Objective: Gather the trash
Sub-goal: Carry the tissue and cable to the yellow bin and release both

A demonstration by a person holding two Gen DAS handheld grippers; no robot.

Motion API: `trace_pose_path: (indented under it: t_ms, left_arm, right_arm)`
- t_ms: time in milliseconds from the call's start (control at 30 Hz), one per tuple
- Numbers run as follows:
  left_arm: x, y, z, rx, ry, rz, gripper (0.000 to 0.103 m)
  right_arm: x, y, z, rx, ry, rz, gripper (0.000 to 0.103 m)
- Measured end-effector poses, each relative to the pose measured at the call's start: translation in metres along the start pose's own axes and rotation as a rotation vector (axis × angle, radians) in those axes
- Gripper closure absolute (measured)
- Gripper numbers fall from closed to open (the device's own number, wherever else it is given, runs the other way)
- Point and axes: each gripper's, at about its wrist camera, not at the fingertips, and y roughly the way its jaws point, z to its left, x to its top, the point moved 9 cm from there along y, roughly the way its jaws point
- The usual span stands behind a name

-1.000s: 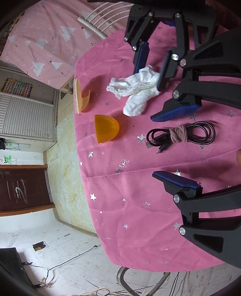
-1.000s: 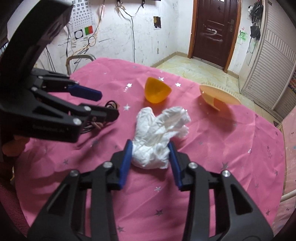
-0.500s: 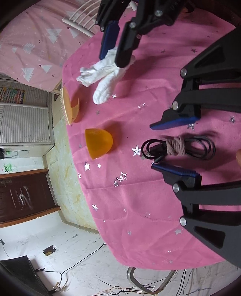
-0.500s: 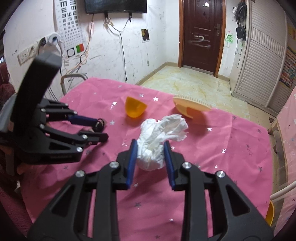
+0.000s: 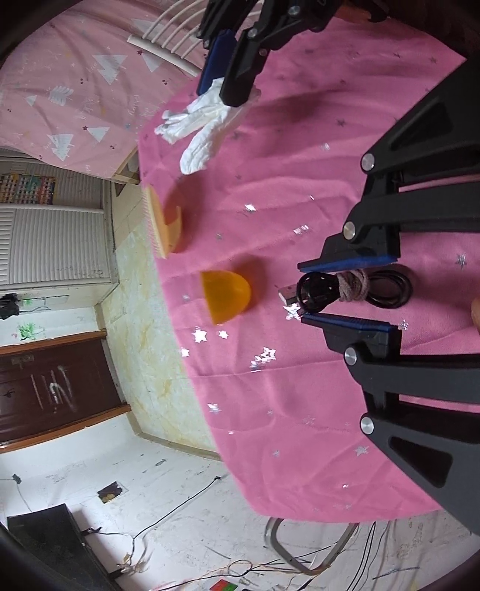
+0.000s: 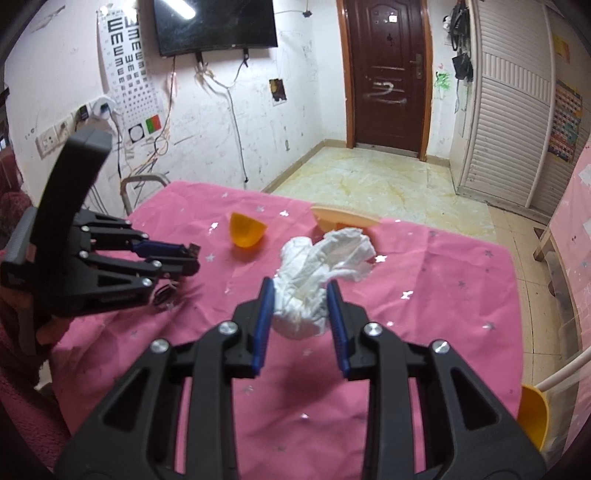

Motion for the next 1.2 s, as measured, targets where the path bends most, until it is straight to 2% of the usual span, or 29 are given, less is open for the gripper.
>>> trace_pose_path:
  t_ms: [267, 433, 733, 1000, 1200]
  left_arm:
    - [0.026, -0.03, -0.032, -0.001, 0.035, -0.061, 0.09]
    - [0.044, -0.047, -0.06, -0.015, 0.075, -0.1, 0.09]
    - [0.081, -0.076, -0.14, -0.086, 0.182, -0.173, 0.09]
    - [0.097, -0.078, -0.219, -0.152, 0.271, -0.175, 0.09]
    - [0.099, -0.071, -0.269, -0.188, 0.33, -0.164, 0.09]
  right_arm:
    - [-0.002, -0.034, -0.041, -0.044, 0.054, -0.057, 0.075]
    - [-0.008, -0.061, -0.075, -0.1, 0.089, -0.09, 0.075]
    - [-0.033, -0.116, -0.146, -0.216, 0.183, -0.138, 0.075]
    - [-0.066, -0.15, -0.193, -0.287, 0.254, -0.148, 0.075]
    - [-0.09, -0.161, -0.222, -0.309, 0.306, -0.148, 0.075]
